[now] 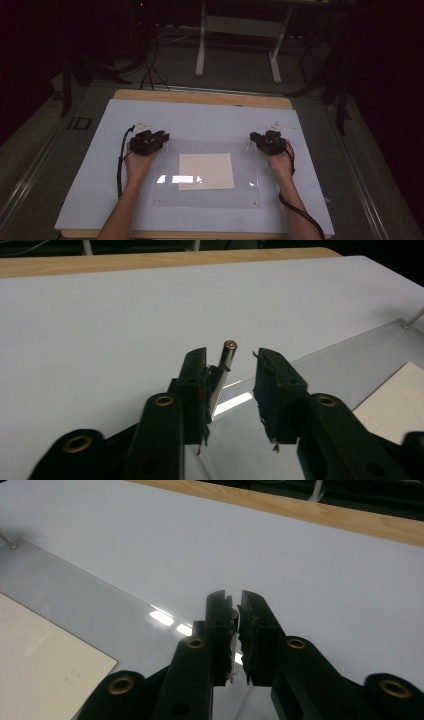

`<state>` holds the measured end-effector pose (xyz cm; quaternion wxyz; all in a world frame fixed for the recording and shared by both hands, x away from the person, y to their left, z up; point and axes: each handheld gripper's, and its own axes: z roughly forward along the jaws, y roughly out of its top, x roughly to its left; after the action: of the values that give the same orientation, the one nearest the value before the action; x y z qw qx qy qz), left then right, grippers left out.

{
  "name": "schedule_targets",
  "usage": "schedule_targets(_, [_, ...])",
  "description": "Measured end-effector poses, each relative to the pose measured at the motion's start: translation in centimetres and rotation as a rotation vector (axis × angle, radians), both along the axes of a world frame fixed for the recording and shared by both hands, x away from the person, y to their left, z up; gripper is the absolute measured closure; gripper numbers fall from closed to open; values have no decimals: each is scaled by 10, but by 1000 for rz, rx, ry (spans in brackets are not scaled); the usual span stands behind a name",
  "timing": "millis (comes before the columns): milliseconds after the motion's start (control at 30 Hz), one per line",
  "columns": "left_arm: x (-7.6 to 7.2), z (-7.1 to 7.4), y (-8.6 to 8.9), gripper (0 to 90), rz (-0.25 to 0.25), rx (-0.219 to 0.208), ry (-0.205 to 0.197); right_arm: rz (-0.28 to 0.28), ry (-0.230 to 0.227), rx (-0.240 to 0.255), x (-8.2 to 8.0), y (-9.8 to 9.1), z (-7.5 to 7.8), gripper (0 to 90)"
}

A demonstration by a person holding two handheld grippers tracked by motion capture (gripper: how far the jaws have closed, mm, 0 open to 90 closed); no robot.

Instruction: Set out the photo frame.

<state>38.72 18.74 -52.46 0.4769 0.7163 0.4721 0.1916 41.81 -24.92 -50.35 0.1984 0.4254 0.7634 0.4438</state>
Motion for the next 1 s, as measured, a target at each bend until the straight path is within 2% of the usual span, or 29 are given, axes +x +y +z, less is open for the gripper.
schedule_targets(100, [0,-1,-1,730,4,11,1,-2,0,1,0,0,0,842])
schedule_targets(167, [-1,-1,0,747,5,5,1,-2,-1,6,0,0,-1,841])
schedule_targets(333, [-1,-1,0,756,7,11,-3,0,5,5,0,1,-4,792])
schedule_targets(600, [3,-3,-1,753,12,-1,-1,-9,12,2,3,3,-11,830])
schedule_targets(800, [4,-4,-2,787,23,10,4,-7,10,8,3,2,-11,835])
schedule_targets(900, [4,-4,-1,809,25,12,4,-10,11,18,3,2,-12,835])
schedule_targets(1000, [4,-4,-2,806,29,8,-12,-13,18,54,3,0,-14,832])
